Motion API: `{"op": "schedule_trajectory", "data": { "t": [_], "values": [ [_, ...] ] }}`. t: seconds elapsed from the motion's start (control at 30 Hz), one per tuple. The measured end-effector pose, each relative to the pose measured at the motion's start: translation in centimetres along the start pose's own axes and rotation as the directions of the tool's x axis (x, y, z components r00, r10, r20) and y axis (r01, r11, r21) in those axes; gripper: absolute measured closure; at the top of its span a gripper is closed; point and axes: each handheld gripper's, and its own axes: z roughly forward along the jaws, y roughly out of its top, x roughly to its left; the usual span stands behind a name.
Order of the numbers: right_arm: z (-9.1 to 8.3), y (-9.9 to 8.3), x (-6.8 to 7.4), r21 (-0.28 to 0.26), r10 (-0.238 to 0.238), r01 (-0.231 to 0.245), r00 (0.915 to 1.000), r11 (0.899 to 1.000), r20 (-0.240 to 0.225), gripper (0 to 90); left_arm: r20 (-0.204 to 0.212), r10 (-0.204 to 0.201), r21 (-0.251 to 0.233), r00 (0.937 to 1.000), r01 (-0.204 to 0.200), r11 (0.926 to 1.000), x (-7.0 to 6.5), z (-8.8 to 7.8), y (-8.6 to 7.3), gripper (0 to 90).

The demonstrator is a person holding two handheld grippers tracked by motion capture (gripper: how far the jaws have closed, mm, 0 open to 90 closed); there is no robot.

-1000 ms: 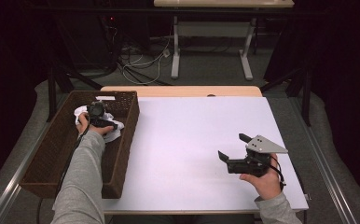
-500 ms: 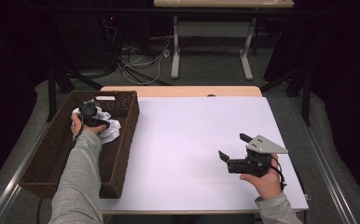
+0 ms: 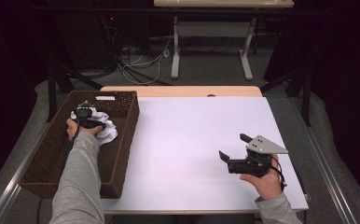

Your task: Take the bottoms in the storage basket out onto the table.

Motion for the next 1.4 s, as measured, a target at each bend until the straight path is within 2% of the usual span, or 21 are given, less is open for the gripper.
{"op": "schedule_trajectory", "data": {
  "t": [0.1, 0.2, 0.4, 0.53, 0.83, 1.03, 1.1, 1.17, 1.27, 1.4],
  "values": [
    [0.0, 0.0, 0.0, 0.002, 0.0, 0.0, 1.0, 1.0, 0.0, 4.7, 0.017, -0.015, -0.004, 0.9997, 0.015, 0.9999, 0.4, 0.0, -0.1, 17.0],
    [0.0, -0.1, 0.0, 0.009, 0.001, -0.001, 1.0, 1.0, 0.0, 4.7, 0.031, -0.024, -0.01, 0.9992, 0.025, 0.9996, 0.8, -0.1, -0.2, 21.9],
    [0.0, -0.2, -0.3, 0.015, 0.017, -0.017, 0.9999, 1.0, 0.002, 5.0, 0.018, -0.037, -0.017, 0.9991, 0.038, 0.9991, 1.0, -0.3, -0.3, 29.7],
    [-0.2, 0.0, -0.4, -0.008, 0.025, -0.025, 0.9997, 1.0, -0.008, 5.9, 0.028, -0.029, -0.017, 0.9992, 0.03, 0.9994, 1.5, -0.5, -0.3, 40.5],
    [-0.2, 0.0, -0.5, -0.008, 0.027, -0.027, 0.9996, 1.0, -0.009, 6.1, 0.056, -0.07, -0.025, 0.996, 0.071, 0.9972, 2.0, -0.9, -0.5, 65.2],
    [-0.1, -0.1, -0.5, 0.001, 0.029, -0.029, 0.9996, 1.0, -0.007, 6.1, 0.061, -0.104, -0.021, 0.9927, 0.105, 0.9942, 2.0, -1.1, -0.4, 70.7],
    [-0.2, -0.1, -0.7, -0.005, 0.034, -0.034, 0.9994, 0.999, -0.003, 6.3, 0.073, -0.12, -0.023, 0.9901, 0.122, 0.9922, 2.0, -1.2, -0.4, 71.5],
    [-0.2, -0.1, -0.8, -0.009, 0.037, -0.037, 0.9993, 0.999, 0.001, 6.4, 0.092, -0.15, -0.033, 0.9844, 0.153, 0.9876, 2.1, -1.4, -0.4, 72.0],
    [-0.2, -0.1, -0.9, -0.011, 0.037, -0.037, 0.9993, 0.999, 0.002, 6.5, 0.109, -0.164, -0.049, 0.9804, 0.17, 0.9842, 2.2, -1.7, -0.3, 72.3],
    [-0.1, -0.1, -0.9, -0.005, 0.036, -0.036, 0.9994, 0.999, 0.004, 6.5, 0.124, -0.162, -0.072, 0.9791, 0.171, 0.9826, 2.2, -2.1, -0.1, 72.3]
  ]
}}
